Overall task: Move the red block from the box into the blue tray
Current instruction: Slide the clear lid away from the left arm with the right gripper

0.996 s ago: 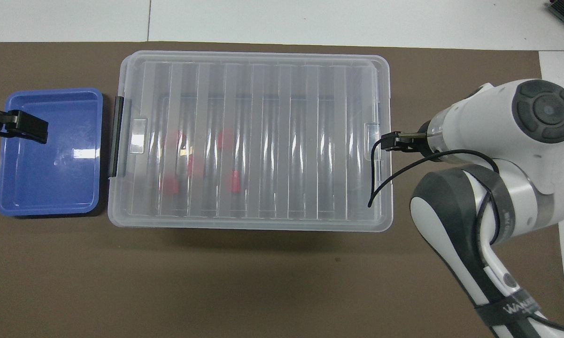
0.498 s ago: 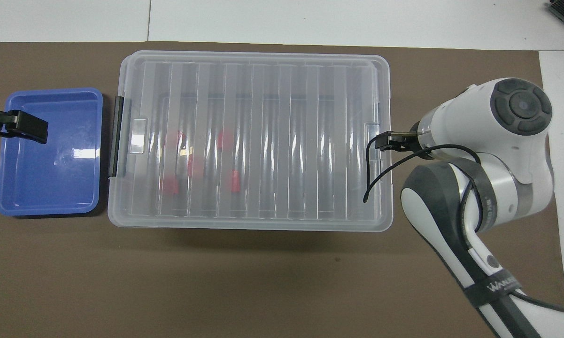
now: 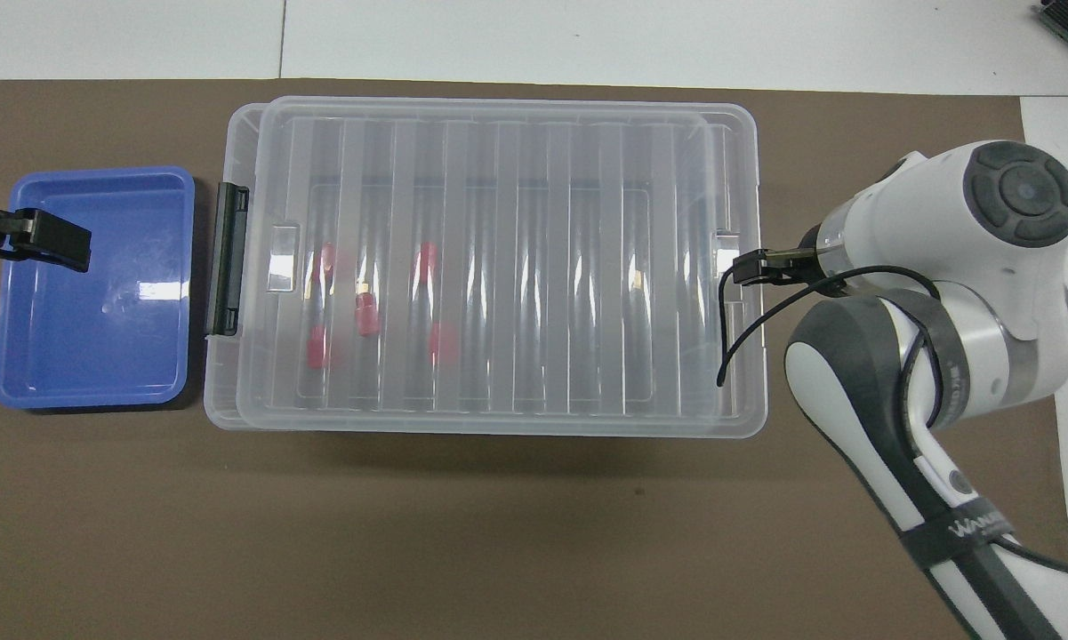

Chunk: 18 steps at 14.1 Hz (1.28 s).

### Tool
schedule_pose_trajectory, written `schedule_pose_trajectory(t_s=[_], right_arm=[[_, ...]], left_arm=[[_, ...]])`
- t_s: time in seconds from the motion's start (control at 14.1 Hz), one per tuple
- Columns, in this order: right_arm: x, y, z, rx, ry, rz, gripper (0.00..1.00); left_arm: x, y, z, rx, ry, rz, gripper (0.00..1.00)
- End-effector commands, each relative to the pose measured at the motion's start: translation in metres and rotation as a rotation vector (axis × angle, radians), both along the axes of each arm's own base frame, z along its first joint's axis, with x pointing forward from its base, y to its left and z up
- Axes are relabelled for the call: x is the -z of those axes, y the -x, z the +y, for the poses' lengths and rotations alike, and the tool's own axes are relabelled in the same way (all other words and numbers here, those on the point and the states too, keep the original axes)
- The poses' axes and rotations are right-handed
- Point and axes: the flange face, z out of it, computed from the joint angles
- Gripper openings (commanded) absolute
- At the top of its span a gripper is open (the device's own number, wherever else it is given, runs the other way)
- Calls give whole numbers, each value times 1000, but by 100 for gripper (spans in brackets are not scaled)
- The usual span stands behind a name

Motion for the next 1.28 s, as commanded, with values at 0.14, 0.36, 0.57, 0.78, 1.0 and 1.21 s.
schedule_pose_trajectory(t_s=[0.14,0.36,0.57,0.78,1.0,1.21], right_arm=[[2,-5,-50,-175,33,15,100],[1,-7,-78,-313,43,30,100],[1,-7,-116,-476,54,40,100],[2,-7,-141,-572,61,45,100],[0,-5,-165,-653,93,54,100],[-4,-4,-181,-701,101,62,100]], left_arm=[[0,6,4,-1,16,10,100],[0,6,4,-1,16,10,100],[0,6,4,-3,16,9,100],[0,7,3,4,16,18,100],[1,13,-8,17,15,17,100],[0,15,-20,-87,75,-11,100]])
